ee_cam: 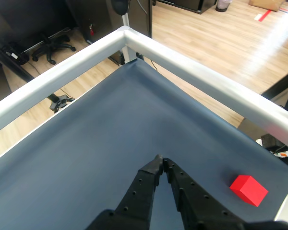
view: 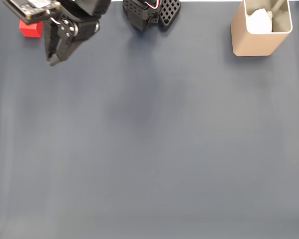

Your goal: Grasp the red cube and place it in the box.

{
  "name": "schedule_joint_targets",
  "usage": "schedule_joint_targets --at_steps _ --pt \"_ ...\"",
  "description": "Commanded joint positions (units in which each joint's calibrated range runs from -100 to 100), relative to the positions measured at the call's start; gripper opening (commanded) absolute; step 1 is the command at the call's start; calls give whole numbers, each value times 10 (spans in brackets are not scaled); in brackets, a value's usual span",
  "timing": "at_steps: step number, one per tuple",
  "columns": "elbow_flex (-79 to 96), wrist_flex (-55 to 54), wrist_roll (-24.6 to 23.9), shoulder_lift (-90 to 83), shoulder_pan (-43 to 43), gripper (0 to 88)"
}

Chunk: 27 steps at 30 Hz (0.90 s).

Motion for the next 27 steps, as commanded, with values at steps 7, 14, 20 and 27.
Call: schedule_joint_targets --at_steps 7,14,20,27 --pt "-55 3 -12 44 74 8" --pt "-74 4 -28 75 123 22" --pt "-74 23 -27 85 162 29" --pt "-73 49 -28 110 203 31"
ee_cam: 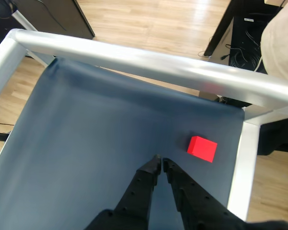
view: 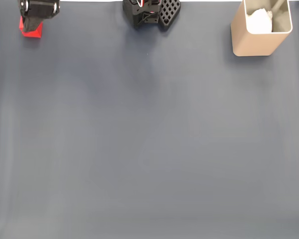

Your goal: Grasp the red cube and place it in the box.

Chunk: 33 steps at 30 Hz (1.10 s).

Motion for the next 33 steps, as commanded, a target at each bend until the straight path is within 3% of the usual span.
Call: schedule_joint_targets --at_steps 1,33 --pt "-29 4 -4 8 22 31" --pt "-32 -12 -11 107 143 179"
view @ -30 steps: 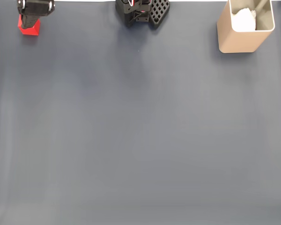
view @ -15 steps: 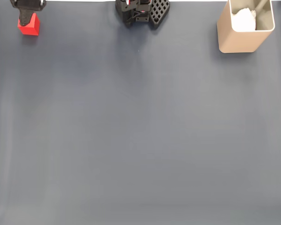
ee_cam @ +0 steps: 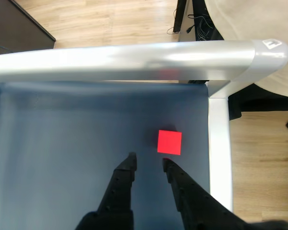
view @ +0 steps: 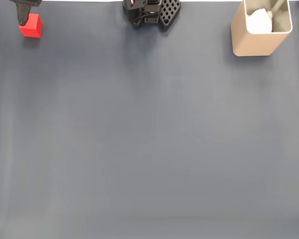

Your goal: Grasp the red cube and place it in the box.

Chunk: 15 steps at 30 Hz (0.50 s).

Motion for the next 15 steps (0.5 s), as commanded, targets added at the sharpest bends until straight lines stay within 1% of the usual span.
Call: schedule_joint_targets --at_steps 1,5,15 --pt "-34 -13 1 12 18 182" --pt "-46 -19 -1 29 30 210" --pt "-40 -22 7 51 54 224"
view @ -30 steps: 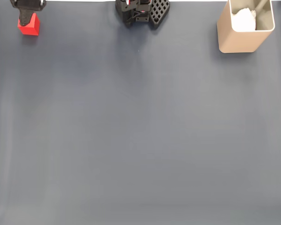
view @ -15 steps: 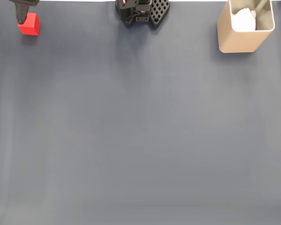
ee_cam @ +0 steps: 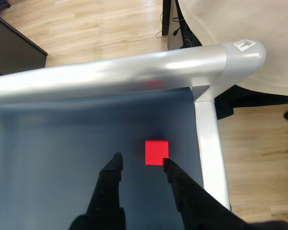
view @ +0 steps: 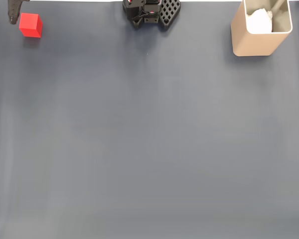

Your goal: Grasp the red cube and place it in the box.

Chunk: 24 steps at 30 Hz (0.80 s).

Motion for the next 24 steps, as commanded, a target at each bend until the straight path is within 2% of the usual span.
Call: schedule_joint_targets --at_steps 1,24 --pt "-14 -17 4 2 12 225" --pt "78 -104 -1 8 41 283"
